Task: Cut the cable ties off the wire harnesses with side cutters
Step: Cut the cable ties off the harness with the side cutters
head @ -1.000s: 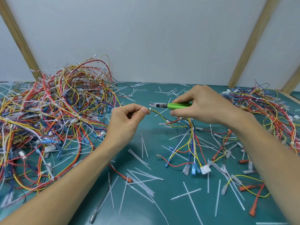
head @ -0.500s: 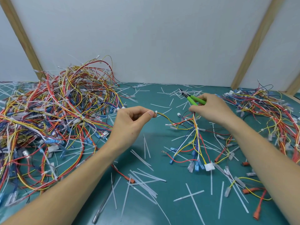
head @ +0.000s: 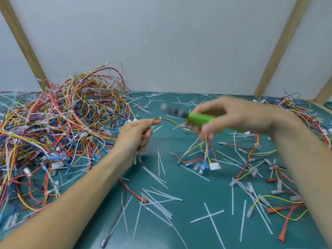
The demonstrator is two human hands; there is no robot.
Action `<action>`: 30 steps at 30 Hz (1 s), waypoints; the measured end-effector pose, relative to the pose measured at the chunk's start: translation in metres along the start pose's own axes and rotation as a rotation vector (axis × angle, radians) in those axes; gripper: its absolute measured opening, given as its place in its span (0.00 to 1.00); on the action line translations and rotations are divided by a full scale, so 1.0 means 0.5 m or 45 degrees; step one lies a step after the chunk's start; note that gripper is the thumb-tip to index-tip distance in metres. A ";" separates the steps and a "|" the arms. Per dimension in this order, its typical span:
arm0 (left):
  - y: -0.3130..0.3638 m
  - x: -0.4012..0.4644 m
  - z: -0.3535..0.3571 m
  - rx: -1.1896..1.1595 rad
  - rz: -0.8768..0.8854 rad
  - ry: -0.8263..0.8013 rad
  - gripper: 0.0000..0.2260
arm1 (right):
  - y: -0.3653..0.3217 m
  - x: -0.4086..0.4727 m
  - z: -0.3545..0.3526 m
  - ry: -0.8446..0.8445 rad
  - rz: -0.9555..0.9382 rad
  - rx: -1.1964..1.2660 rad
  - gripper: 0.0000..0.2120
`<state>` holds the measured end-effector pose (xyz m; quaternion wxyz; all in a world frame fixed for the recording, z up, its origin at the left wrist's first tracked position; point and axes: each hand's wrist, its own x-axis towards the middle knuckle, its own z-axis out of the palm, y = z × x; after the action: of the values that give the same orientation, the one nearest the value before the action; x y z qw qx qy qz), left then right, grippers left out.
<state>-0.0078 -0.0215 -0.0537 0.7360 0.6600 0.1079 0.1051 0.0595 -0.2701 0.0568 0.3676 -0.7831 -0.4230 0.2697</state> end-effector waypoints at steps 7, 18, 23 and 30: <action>0.021 0.012 -0.021 -0.240 -0.162 -0.236 0.15 | -0.085 0.003 0.201 -0.282 0.362 -1.089 0.23; 0.025 -0.014 -0.004 -0.139 -0.053 -0.486 0.18 | -0.065 0.029 0.183 -0.149 0.188 -0.819 0.18; 0.023 -0.021 -0.003 -0.117 0.021 -0.553 0.18 | -0.002 0.056 0.069 0.690 0.145 -0.522 0.18; 0.011 -0.021 -0.001 -0.083 0.081 -0.659 0.20 | 0.166 0.092 0.054 0.956 0.593 -0.489 0.33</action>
<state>-0.0178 -0.0235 -0.0478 0.7563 0.6439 -0.1081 -0.0406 0.1011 -0.2520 -0.0309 0.2735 -0.9540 -0.1166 -0.0398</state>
